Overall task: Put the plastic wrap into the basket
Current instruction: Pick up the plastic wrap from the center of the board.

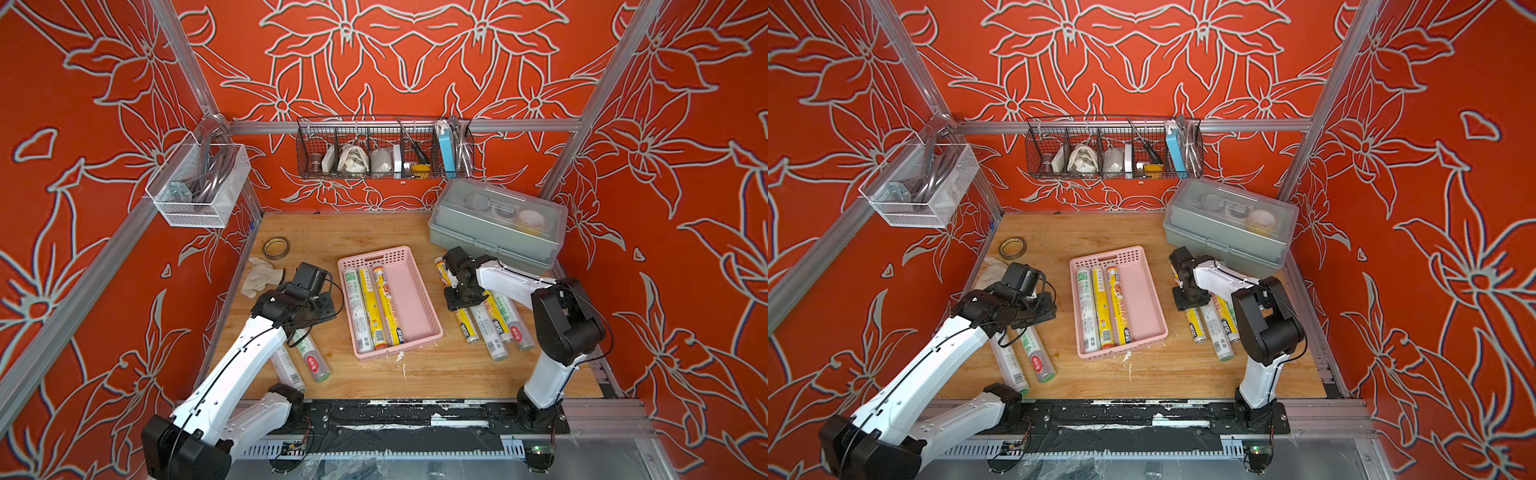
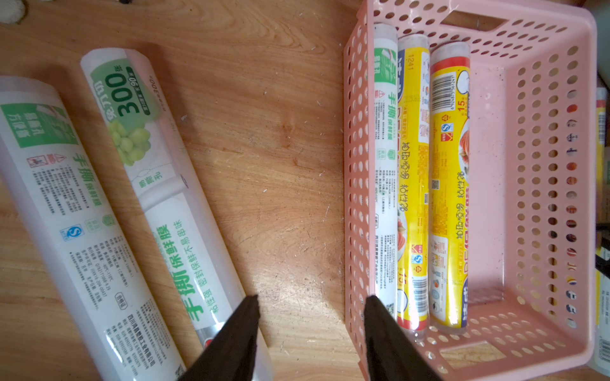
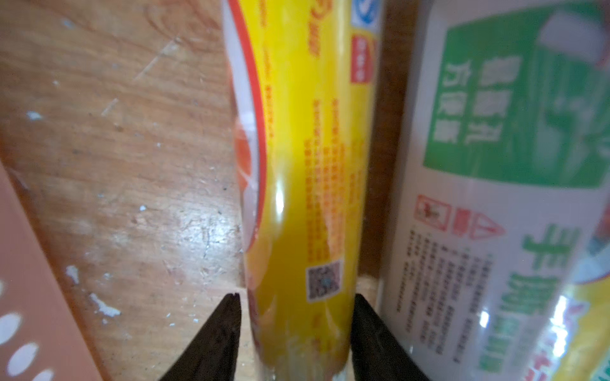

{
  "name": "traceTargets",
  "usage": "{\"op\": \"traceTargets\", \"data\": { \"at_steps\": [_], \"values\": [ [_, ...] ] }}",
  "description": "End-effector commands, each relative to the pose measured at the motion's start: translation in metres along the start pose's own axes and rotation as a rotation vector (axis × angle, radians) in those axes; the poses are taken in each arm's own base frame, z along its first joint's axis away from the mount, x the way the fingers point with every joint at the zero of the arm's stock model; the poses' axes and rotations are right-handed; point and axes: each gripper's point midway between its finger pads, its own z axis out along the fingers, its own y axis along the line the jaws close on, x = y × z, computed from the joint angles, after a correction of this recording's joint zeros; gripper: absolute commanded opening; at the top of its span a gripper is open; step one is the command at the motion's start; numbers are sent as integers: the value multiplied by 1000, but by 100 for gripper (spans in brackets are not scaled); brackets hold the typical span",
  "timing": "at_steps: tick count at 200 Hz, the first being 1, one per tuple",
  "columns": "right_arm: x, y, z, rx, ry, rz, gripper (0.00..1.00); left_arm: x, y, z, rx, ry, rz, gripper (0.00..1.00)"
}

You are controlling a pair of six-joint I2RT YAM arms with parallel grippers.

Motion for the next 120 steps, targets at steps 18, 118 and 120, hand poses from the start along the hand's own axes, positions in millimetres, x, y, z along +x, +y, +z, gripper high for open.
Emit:
{"op": "traceTargets", "data": {
  "at_steps": [18, 118, 120],
  "values": [
    [-9, -1, 3, 32, -2, 7, 50, -3, 3, -2, -5, -21, -5, 53],
    [-12, -2, -13, 36, -20, 18, 37, -2, 4, 0, -2, -17, -6, 54],
    [-12, -2, -14, 35, -19, 18, 37, -2, 4, 0, -3, -17, -5, 55]
  ]
}}
